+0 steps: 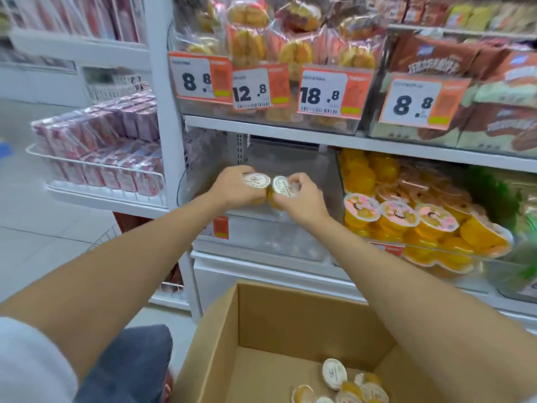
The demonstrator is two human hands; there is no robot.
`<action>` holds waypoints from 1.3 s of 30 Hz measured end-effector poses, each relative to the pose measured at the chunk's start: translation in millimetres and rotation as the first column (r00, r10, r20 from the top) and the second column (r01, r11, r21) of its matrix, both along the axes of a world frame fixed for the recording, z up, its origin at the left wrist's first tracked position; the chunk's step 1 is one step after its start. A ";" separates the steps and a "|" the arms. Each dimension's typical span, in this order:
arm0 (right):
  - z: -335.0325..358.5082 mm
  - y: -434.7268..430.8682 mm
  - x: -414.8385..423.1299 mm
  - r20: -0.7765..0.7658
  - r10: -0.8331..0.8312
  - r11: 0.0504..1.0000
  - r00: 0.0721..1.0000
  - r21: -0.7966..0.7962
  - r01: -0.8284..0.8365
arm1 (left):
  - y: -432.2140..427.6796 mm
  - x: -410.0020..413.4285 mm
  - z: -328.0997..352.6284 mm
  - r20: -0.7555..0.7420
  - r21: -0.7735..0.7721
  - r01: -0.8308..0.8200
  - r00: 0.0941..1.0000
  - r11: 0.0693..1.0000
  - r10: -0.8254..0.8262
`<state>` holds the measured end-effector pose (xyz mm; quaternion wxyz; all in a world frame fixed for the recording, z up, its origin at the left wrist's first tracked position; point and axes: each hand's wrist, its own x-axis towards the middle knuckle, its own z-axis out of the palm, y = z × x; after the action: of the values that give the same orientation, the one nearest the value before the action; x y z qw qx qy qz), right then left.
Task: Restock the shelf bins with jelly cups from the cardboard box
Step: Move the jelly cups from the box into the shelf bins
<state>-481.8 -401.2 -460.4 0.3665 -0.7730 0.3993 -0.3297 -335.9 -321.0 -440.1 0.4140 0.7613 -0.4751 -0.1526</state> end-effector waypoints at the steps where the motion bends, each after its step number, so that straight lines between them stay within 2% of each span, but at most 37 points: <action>1: -4.3 -8.8 15.2 0.019 0.002 0.996 1.000 0.085 -0.003 | -9.5 10.8 -5.2 0.027 -0.005 -0.025 0.999 1.000 0.025; 3: -17.3 -25.6 43.2 0.033 0.053 0.970 0.998 0.238 -0.059 | -28.3 30.0 -20.0 0.086 0.034 -0.074 0.994 0.997 0.071; 5: -32.9 -41.4 64.4 -0.031 0.163 0.908 0.986 0.396 -0.138 | -45.2 46.0 -35.3 0.104 0.113 -0.103 0.990 0.988 0.092; 7: -47.5 -59.3 76.1 -0.093 0.211 0.872 0.973 0.468 -0.144 | -61.6 57.5 -48.8 0.140 0.180 -0.078 0.989 0.981 0.053; 9: -58.9 -78.2 82.1 -0.164 0.165 0.912 0.973 0.401 -0.087 | -76.0 64.7 -58.3 0.134 0.243 -0.040 0.991 0.969 0.007; 10: -62.6 -85.2 83.5 -0.245 0.123 0.957 0.962 0.287 -0.049 | -83.1 67.7 -62.8 0.131 0.267 -0.005 0.991 0.964 -0.031; 12: -67.8 -91.5 84.4 -0.355 0.040 0.995 0.934 0.100 -0.005 | -94.4 70.0 -68.5 0.271 0.366 0.048 0.950 0.929 -0.156; 14: -72.9 -93.5 85.7 -0.379 0.019 0.998 0.925 0.059 0.003 | -99.1 73.0 -73.0 0.520 0.462 -0.082 0.831 0.883 -0.195; 15: -73.8 -93.1 86.3 -0.398 0.001 0.999 0.917 0.032 0.013 | -98.0 74.7 -74.2 0.597 0.481 -0.168 0.782 0.861 -0.181; 16: -74.0 -92.6 86.1 -0.426 -0.025 1.000 0.904 0.000 0.028 | -98.2 78.9 -77.2 0.612 0.490 -0.209 0.774 0.847 -0.163; 18: -73.5 -92.8 86.7 -0.443 -0.067 0.997 0.894 -0.057 0.047 | -95.1 84.5 -80.5 0.587 0.475 -0.209 0.799 0.855 -0.130; 22: -68.9 -92.4 84.7 -0.462 -0.054 0.998 0.885 -0.041 0.039 | -94.8 91.6 -84.5 0.473 0.482 -0.127 0.871 0.867 -0.136; 27: -67.4 -91.3 85.6 -0.486 -0.020 0.996 0.874 -0.088 -0.026 | -100.5 91.2 -81.7 0.510 0.491 -0.186 0.853 0.851 -0.108; 32: -68.9 -88.6 88.4 -0.572 -0.106 0.980 0.813 -0.199 -0.012 | -103.7 94.0 -89.0 0.504 0.522 -0.136 0.846 0.842 -0.175; 35: -71.5 -88.0 88.4 -0.594 -0.094 0.972 0.799 -0.229 -0.056 | -100.1 90.3 -87.1 0.503 0.521 -0.142 0.847 0.842 -0.169; 39: -61.7 -84.1 80.0 -0.610 -0.145 0.947 0.779 -0.314 -0.070 | -91.9 85.8 -80.7 0.365 0.429 -0.084 0.927 0.899 -0.088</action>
<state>-401.7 -485.3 -522.1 0.0763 -0.8789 0.4547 -0.1221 -250.1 -412.9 -520.8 0.1338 0.8490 -0.4997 -0.1074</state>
